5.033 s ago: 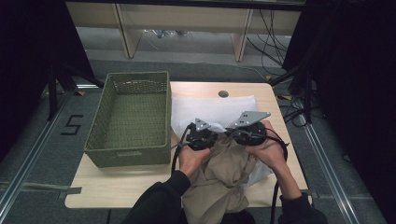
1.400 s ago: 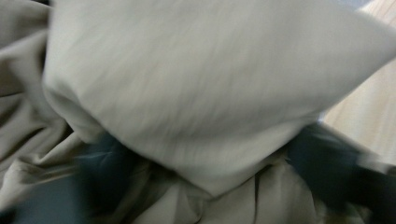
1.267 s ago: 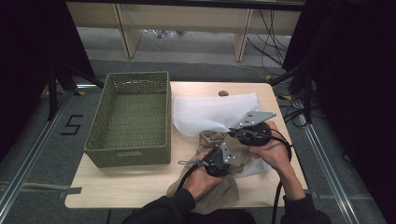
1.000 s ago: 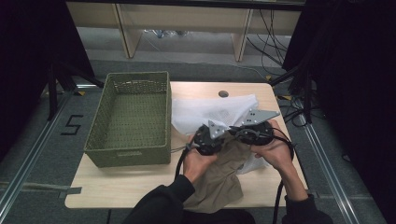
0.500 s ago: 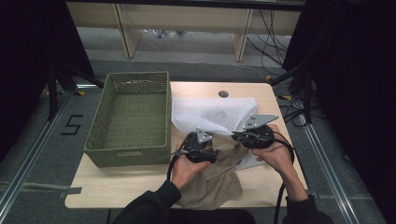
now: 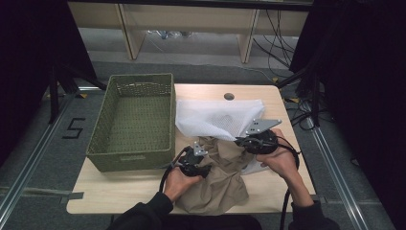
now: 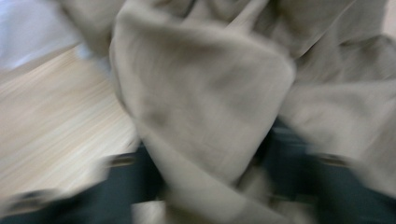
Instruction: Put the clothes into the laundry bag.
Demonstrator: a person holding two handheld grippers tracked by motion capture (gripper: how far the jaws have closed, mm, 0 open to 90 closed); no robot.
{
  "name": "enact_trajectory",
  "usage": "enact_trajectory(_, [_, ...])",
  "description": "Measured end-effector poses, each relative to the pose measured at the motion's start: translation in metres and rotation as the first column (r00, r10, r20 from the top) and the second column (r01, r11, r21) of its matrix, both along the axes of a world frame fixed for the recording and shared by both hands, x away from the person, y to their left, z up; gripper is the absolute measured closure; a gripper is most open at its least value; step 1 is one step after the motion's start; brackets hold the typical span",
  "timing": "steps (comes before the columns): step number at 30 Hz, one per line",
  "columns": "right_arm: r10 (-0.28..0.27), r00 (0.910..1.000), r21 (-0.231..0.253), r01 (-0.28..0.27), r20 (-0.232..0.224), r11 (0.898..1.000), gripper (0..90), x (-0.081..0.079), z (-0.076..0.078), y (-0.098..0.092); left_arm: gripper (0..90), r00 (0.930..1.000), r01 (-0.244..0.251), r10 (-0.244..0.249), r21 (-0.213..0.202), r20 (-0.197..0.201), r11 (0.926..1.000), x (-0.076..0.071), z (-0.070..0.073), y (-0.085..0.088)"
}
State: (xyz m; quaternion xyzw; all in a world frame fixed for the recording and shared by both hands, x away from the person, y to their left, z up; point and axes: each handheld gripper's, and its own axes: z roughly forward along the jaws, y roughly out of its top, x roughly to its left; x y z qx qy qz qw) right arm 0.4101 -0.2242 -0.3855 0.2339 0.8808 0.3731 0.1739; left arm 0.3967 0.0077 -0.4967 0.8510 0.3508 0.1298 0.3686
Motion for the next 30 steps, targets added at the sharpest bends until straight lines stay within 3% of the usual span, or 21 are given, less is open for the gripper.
enact_trajectory(2, [0.016, 0.9998, -0.001, -0.016, 0.009, 1.000, 89.7, 0.000, 0.000, 0.001, 76.7, 0.9990, 0.017, -0.016, -0.029, 0.041, 0.9994, -0.002, 0.007, -0.010])
enact_trajectory(5, [0.017, 0.9999, -0.001, -0.017, 0.003, 1.000, 89.7, -0.002, 0.002, 0.002, 84.3, 0.9975, 0.020, -0.014, -0.080, 0.069, 0.9966, -0.002, 0.020, -0.018])
enact_trajectory(9, [0.028, 0.9995, 0.003, -0.028, 0.013, 1.000, 89.7, -0.004, 0.004, 0.005, 86.6, 0.9953, -0.008, 0.022, -0.148, 0.094, 0.9889, 0.003, 0.034, -0.024])
enact_trajectory(10, [0.033, 0.9992, 0.005, -0.033, 0.024, 0.999, 89.7, -0.004, 0.005, 0.005, 86.9, 0.9948, -0.025, 0.043, -0.181, 0.092, 0.9831, 0.004, 0.037, -0.026])
enact_trajectory(11, [0.032, 0.9990, 0.005, -0.032, 0.031, 0.999, 89.7, -0.005, 0.007, 0.005, 87.1, 0.9949, -0.023, 0.040, -0.182, 0.093, 0.9830, 0.006, 0.041, -0.025])
enact_trajectory(13, [0.034, 0.9988, 0.012, -0.035, 0.035, 0.999, 89.7, -0.006, 0.009, 0.005, 87.6, 0.9900, -0.046, 0.070, -0.189, 0.123, 0.9809, 0.008, 0.049, -0.025])
enact_trajectory(14, [0.032, 0.9988, 0.015, -0.032, 0.038, 0.999, 89.7, -0.006, 0.010, 0.004, 88.0, 0.9869, -0.063, 0.093, -0.218, 0.131, 0.9740, 0.010, 0.053, -0.026])
enact_trajectory(16, [0.020, 0.9991, 0.019, -0.021, 0.037, 1.000, 89.7, -0.007, 0.012, 0.003, 88.2, 0.9855, -0.073, 0.105, -0.228, 0.133, 0.9709, 0.015, 0.063, -0.023])
enact_trajectory(18, [0.019, 0.9987, 0.031, -0.021, 0.046, 0.999, 89.7, -0.007, 0.014, 0.002, 88.4, 0.9793, -0.096, 0.138, -0.264, 0.148, 0.9597, 0.019, 0.072, -0.022])
enact_trajectory(20, [0.020, 0.9982, 0.039, -0.023, 0.056, 0.999, 89.7, -0.007, 0.016, 0.001, 88.4, 0.9749, -0.104, 0.152, -0.271, 0.162, 0.9570, 0.022, 0.079, -0.021])
enact_trajectory(22, [0.012, 0.9983, 0.047, -0.015, 0.056, 0.999, 89.7, -0.008, 0.018, 0.000, 88.3, 0.9719, -0.102, 0.150, -0.249, 0.182, 0.9630, 0.023, 0.078, -0.023])
enact_trajectory(23, [0.015, 0.9983, 0.048, -0.018, 0.056, 0.999, 89.7, -0.008, 0.018, 0.000, 87.8, 0.9743, -0.095, 0.134, -0.209, 0.181, 0.9734, 0.022, 0.074, -0.026])
enact_trajectory(24, [0.015, 0.9986, 0.049, -0.018, 0.051, 0.999, 89.7, -0.008, 0.017, 0.001, 86.4, 0.9807, -0.080, 0.113, -0.200, 0.160, 0.9765, 0.019, 0.068, -0.031])
enact_trajectory(25, [0.016, 0.9987, 0.044, -0.018, 0.048, 0.999, 89.7, -0.007, 0.015, 0.001, 84.4, 0.9869, -0.072, 0.100, -0.210, 0.126, 0.9750, 0.016, 0.058, -0.038])
enact_trajectory(26, [0.016, 0.9991, 0.040, -0.017, 0.039, 0.999, 89.7, -0.007, 0.013, 0.002, 82.3, 0.9926, -0.047, 0.067, -0.188, 0.101, 0.9811, 0.014, 0.050, -0.043])
enact_trajectory(27, [0.023, 0.9990, 0.033, -0.024, 0.039, 0.999, 89.7, -0.006, 0.010, 0.002, 79.8, 0.9960, -0.028, 0.042, -0.181, 0.079, 0.9832, 0.011, 0.041, -0.048])
enact_trajectory(29, [0.018, 0.9993, 0.024, -0.019, 0.032, 1.000, 89.7, -0.005, 0.006, 0.002, 75.1, 0.9967, -0.027, 0.039, -0.164, 0.071, 0.9860, 0.006, 0.026, -0.054])
enact_trajectory(30, [0.018, 0.9995, 0.024, -0.018, 0.026, 1.000, 89.7, -0.005, 0.005, 0.001, 72.5, 0.9982, -0.025, 0.033, -0.153, 0.049, 0.9879, 0.005, 0.019, -0.056])
